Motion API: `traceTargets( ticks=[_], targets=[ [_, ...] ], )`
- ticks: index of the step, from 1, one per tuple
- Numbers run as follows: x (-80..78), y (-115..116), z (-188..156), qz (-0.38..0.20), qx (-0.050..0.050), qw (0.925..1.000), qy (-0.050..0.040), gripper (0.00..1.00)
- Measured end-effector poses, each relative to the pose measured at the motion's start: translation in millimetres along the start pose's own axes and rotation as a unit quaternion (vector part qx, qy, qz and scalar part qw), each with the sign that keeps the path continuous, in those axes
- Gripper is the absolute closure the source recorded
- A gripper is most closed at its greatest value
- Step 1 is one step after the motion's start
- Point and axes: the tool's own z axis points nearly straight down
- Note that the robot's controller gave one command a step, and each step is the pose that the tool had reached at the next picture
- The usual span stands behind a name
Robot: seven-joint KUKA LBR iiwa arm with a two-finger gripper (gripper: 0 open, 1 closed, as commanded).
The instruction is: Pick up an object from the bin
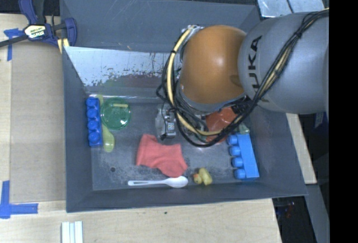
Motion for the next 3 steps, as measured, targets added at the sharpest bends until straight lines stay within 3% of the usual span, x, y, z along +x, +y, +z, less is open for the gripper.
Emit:
traceTargets(
  ticks=[1,2,3],
  targets=[
    [5.5,-50,15,-0.01,-0.001,0.9999,-0.002,0.0],
    [5.5,-50,15,-0.01,-0.002,0.9999,-0.002,0.0],
    [22.2,-22,63,0.018,-0.002,0.9998,-0.0046,0.0]
  ],
)
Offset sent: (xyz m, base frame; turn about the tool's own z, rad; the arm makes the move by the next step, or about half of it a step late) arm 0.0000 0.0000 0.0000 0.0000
